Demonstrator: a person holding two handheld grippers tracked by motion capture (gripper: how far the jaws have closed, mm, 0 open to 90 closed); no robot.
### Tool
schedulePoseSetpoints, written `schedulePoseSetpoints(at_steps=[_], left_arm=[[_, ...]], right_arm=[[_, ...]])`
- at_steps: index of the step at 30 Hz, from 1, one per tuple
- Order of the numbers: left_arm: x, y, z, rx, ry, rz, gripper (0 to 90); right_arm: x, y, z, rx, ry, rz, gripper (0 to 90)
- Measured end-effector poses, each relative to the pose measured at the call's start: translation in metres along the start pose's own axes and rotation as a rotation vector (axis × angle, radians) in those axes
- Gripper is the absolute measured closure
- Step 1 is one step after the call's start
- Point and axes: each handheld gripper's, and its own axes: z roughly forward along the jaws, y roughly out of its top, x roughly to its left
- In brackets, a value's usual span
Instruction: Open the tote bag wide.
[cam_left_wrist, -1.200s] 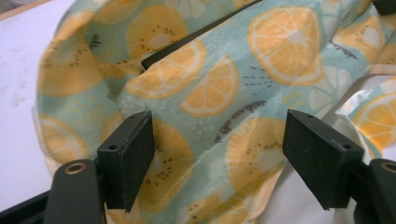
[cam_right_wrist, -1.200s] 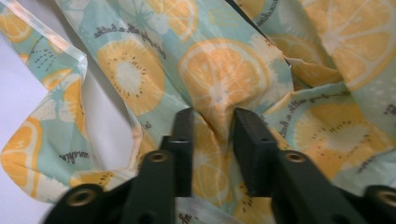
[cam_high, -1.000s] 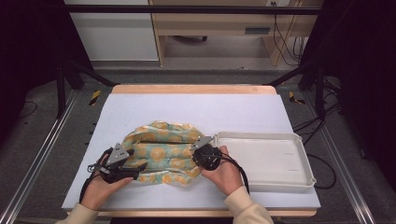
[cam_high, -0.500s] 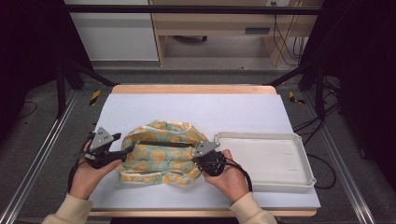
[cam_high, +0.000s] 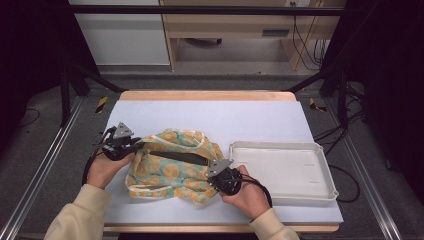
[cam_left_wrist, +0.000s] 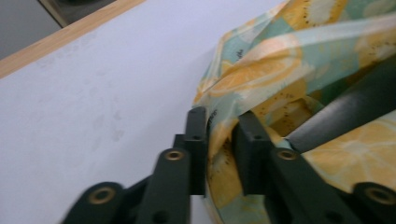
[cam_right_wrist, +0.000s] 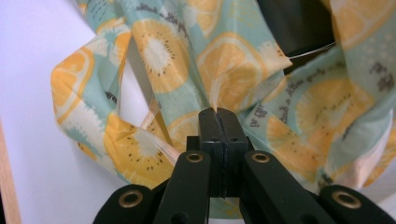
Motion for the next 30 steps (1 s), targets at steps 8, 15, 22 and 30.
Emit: schedulePoseSetpoints(at_steps=[8, 15, 22, 30], left_arm=[[-0.009, -0.011, -0.002, -0.054, -0.088, -0.036, 86.3], [-0.015, -0.011, -0.01, -0.082, -0.119, -0.028, 86.8], [-0.018, -0.01, -0.014, -0.086, -0.135, -0.024, 86.9], [-0.021, -0.008, -0.014, -0.089, -0.152, -0.026, 87.2]], right_arm=[[-0.004, 0.002, -0.002, -0.03, 0.005, 0.027, 75.1], [-0.008, 0.018, -0.012, -0.118, 0.017, 0.04, 45.5], [-0.025, 0.046, -0.002, -0.122, 0.016, 0.023, 37.6], [-0.028, 0.06, 0.022, -0.078, 0.036, -0.008, 36.9]])
